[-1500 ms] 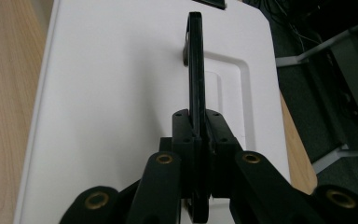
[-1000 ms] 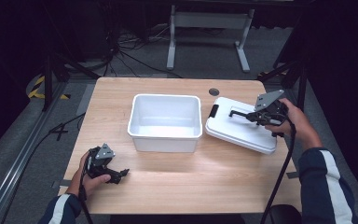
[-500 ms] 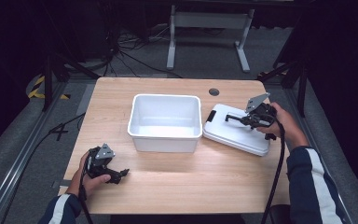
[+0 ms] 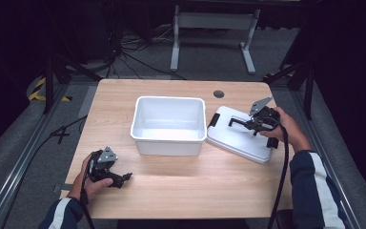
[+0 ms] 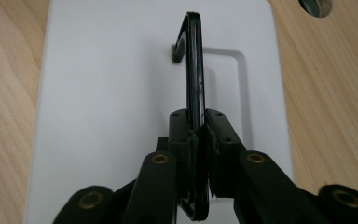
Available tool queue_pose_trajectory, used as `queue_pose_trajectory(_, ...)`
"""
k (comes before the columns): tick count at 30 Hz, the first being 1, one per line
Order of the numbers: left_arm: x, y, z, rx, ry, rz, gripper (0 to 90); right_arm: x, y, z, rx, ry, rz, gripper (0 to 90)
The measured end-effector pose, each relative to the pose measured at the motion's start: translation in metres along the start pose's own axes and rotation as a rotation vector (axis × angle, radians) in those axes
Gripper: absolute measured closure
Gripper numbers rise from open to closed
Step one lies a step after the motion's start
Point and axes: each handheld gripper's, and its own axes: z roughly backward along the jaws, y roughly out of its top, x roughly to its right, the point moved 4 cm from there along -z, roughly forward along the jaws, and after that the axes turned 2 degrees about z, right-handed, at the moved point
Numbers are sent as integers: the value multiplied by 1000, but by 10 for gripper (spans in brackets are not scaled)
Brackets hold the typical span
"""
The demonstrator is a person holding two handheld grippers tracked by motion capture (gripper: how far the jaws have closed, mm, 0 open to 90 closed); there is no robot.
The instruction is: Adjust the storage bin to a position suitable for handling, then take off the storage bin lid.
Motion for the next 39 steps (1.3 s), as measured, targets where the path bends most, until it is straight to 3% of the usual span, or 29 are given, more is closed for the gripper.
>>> queue_pose_trajectory(5,0,0,0,0,-1,-1,2,1,4,7,78,4,-39,782)
queue_pose_trajectory(9,-1,0,0,2,-1,-6,2,-1,5,9,75,-2,-45,769)
queue_pose_trajectory(16,-1,0,0,2,-2,-7,2,-2,2,22,131,-13,-119,722)
queue_pose_trajectory(39,-1,1,0,-5,-10,-14,1,-29,6,56,166,-62,-96,642)
